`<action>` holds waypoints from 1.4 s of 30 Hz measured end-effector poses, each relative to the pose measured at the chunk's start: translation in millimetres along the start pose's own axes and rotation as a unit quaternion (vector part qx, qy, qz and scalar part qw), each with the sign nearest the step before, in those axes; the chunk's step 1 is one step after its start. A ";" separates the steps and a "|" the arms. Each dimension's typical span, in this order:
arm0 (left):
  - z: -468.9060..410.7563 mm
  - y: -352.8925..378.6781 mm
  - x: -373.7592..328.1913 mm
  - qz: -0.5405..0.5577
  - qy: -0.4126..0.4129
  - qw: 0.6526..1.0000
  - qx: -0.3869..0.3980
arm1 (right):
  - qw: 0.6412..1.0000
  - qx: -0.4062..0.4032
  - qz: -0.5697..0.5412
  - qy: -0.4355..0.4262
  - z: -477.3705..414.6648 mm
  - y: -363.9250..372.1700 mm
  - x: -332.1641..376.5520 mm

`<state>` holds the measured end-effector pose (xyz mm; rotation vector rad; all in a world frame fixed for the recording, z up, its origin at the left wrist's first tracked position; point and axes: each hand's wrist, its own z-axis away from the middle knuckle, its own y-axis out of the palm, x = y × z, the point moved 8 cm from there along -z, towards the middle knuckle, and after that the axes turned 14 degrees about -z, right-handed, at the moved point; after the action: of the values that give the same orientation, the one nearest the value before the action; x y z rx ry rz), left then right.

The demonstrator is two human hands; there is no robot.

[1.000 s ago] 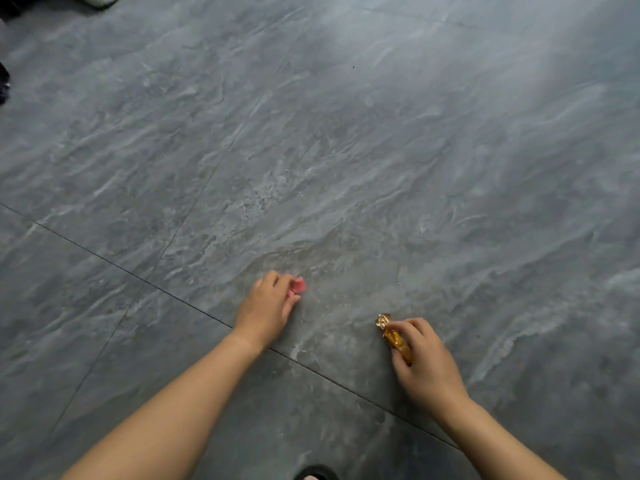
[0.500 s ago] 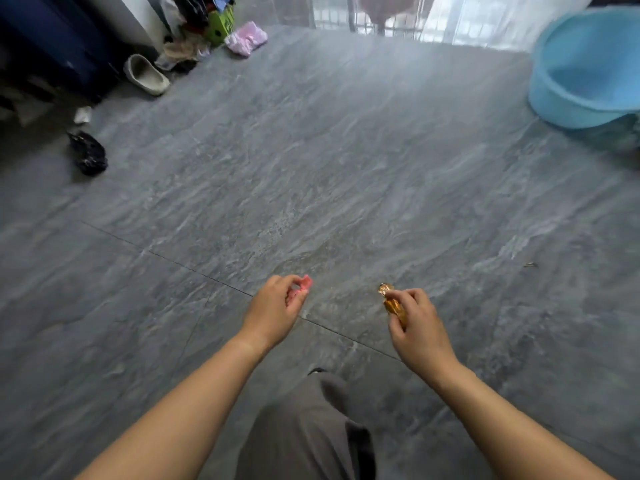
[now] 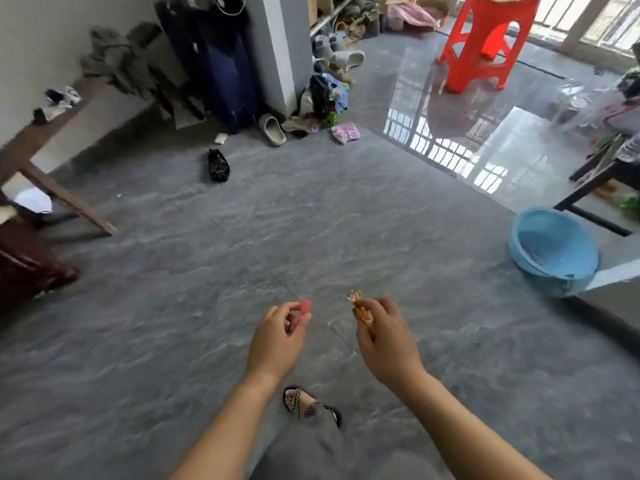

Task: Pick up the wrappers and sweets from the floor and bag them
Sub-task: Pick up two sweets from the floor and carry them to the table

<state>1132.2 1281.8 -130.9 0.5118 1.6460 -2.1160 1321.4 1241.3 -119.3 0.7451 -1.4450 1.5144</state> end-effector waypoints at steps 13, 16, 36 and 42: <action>39.7 -195.5 241.3 0.006 -0.173 0.968 -0.179 | 0.957 0.231 0.052 -0.167 -30.8 240.0 182.0; 66.3 -211.4 297.0 0.054 -0.252 0.941 -0.218 | 0.934 0.293 0.065 -0.194 -33.7 300.3 212.0; 199.1 -374.0 553.4 0.142 -0.586 0.679 -0.418 | 0.626 0.652 0.110 -0.413 53.8 750.2 432.9; 304.9 -384.1 628.7 0.138 -0.667 0.579 -0.448 | 0.486 0.748 0.102 -0.440 199.2 848.2 445.1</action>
<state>384.7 1010.8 -70.8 -0.9148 1.1579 -0.6007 345.2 1193.9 -75.4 2.7723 -0.2139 2.6047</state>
